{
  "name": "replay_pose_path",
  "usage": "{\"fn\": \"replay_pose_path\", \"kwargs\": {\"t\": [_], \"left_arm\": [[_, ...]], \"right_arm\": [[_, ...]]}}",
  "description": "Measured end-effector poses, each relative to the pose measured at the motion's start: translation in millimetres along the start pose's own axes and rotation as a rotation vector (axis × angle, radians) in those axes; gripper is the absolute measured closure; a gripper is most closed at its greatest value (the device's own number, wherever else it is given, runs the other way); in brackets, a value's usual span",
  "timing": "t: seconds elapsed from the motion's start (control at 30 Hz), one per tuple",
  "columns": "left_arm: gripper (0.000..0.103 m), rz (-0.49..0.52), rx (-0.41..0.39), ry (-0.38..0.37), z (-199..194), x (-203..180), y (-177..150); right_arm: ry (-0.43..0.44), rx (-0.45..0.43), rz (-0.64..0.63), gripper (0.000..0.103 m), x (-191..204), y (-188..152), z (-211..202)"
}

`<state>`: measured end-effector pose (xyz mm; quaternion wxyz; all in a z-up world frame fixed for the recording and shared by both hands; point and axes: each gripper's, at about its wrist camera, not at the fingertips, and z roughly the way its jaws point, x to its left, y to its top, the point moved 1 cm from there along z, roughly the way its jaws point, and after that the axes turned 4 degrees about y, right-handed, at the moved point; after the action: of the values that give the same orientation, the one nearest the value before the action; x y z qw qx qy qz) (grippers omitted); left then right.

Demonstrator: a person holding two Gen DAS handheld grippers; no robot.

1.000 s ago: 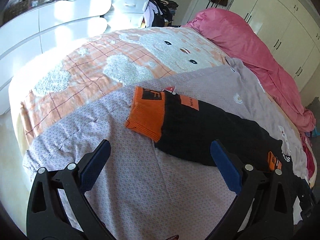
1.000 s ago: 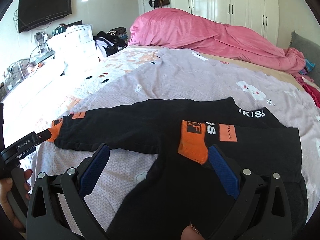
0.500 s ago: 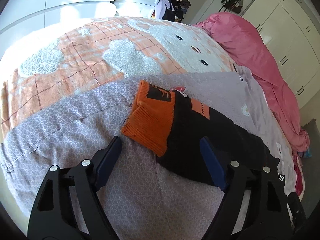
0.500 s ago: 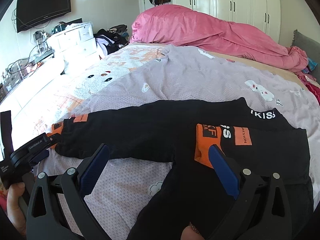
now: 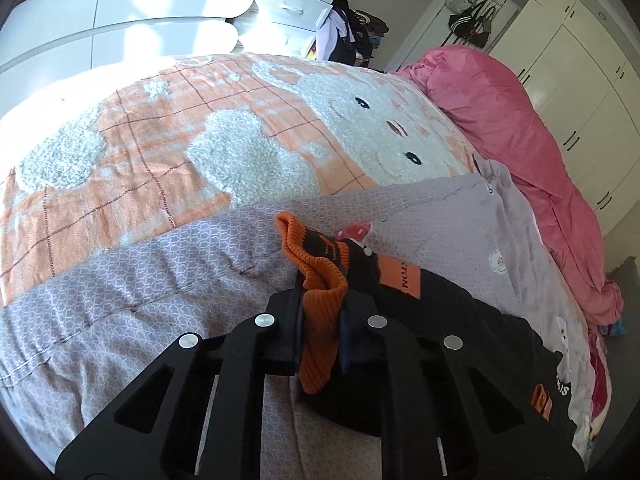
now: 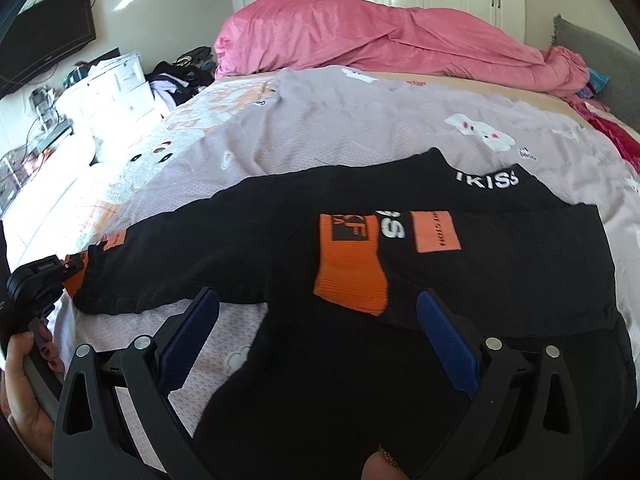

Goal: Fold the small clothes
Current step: 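Carry the held sleeve with the left gripper across the shirt body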

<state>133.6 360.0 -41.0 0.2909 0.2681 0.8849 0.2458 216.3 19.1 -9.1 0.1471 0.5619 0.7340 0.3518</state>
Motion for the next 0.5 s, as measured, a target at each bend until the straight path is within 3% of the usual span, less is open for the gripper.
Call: {"fn": "replay_pose_path", "kwargs": {"t": [0.2, 0.5], "left_arm": [[0.097, 0.043, -0.037, -0.057, -23.6, -11.2, -3.3], [0.097, 0.161, -0.070, -0.145, -57.8, -57.4, -3.6]], "right_arm": [[-0.004, -0.008, 0.035, 0.004, -26.8, -6.9, -16.8], [-0.012, -0.043, 0.105, 0.004, -68.1, -16.5, -44.8]]}}
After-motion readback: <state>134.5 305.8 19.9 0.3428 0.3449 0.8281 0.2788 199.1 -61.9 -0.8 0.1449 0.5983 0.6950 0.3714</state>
